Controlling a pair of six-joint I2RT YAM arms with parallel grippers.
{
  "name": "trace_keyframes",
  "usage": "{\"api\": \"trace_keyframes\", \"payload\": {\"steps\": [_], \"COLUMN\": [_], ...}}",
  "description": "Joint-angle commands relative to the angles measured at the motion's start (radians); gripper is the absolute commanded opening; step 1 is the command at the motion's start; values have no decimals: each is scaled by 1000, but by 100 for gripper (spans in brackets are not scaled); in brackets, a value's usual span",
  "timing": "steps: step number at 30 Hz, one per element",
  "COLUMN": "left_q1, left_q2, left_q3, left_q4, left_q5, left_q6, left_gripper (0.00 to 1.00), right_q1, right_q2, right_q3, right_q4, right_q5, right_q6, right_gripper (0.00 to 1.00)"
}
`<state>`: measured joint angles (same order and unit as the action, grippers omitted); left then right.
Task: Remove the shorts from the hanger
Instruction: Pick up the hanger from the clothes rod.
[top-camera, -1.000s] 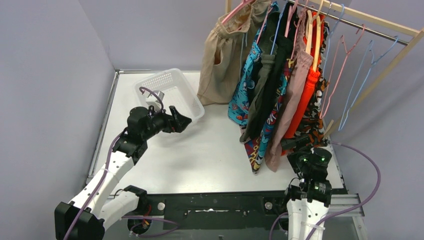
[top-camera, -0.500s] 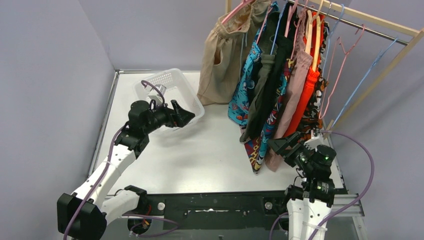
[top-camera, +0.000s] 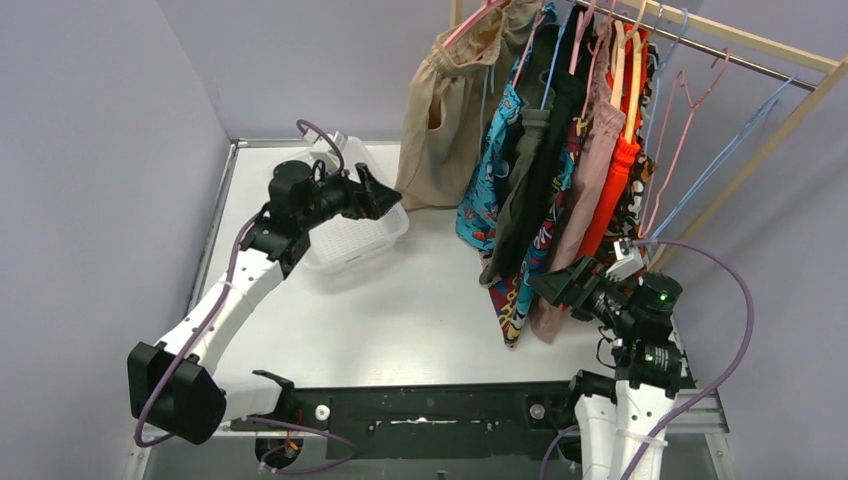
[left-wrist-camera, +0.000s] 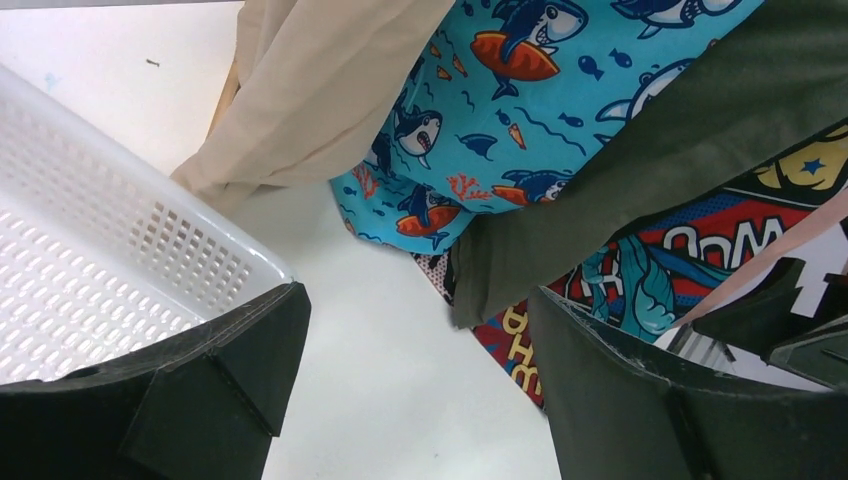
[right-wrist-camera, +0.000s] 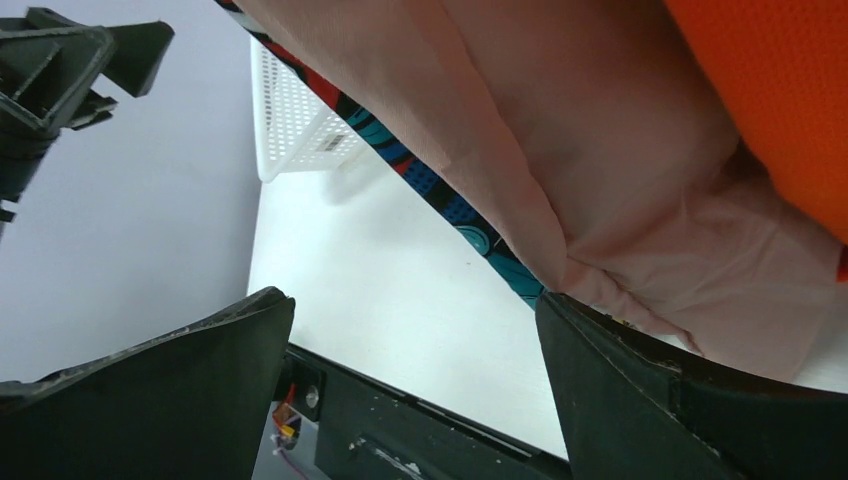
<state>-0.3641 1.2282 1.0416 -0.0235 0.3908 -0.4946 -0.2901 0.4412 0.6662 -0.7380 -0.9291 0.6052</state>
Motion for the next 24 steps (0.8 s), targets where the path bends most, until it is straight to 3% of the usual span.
{"api": "trace_keyframes", "payload": {"steps": [1, 6, 9, 11, 15, 18, 20, 24], "left_q1": [-36, -62, -74, -76, -77, -73, -67, -40], "left_q2": [51, 94, 114, 121, 114, 100, 101, 148], "left_q3": [107, 157, 185, 202, 224, 247, 268, 359], "left_q4": [9, 12, 11, 3, -16, -44, -53, -63], "left_q5": [-30, -66, -84, -98, -154, -207, -232, -189], "left_q6": [48, 63, 72, 78, 97, 119, 133, 152], "left_gripper": [80, 80, 80, 80, 80, 81, 82, 84], "right_q1": [43, 151, 326, 572, 1128, 1384, 1462, 1480], "right_q2": [37, 61, 141, 196, 395, 561, 665, 789], "right_q3": [78, 63, 71, 106, 221, 294, 341, 399], "right_q4": [-24, 12, 51, 92, 38, -20, -31, -29], "right_q5": [106, 272, 433, 664, 1320, 1642, 1750, 1778], "right_q6": [-106, -99, -68, -25, 77, 184, 226, 181], "right_gripper": [96, 94, 94, 95, 98, 98, 98, 98]}}
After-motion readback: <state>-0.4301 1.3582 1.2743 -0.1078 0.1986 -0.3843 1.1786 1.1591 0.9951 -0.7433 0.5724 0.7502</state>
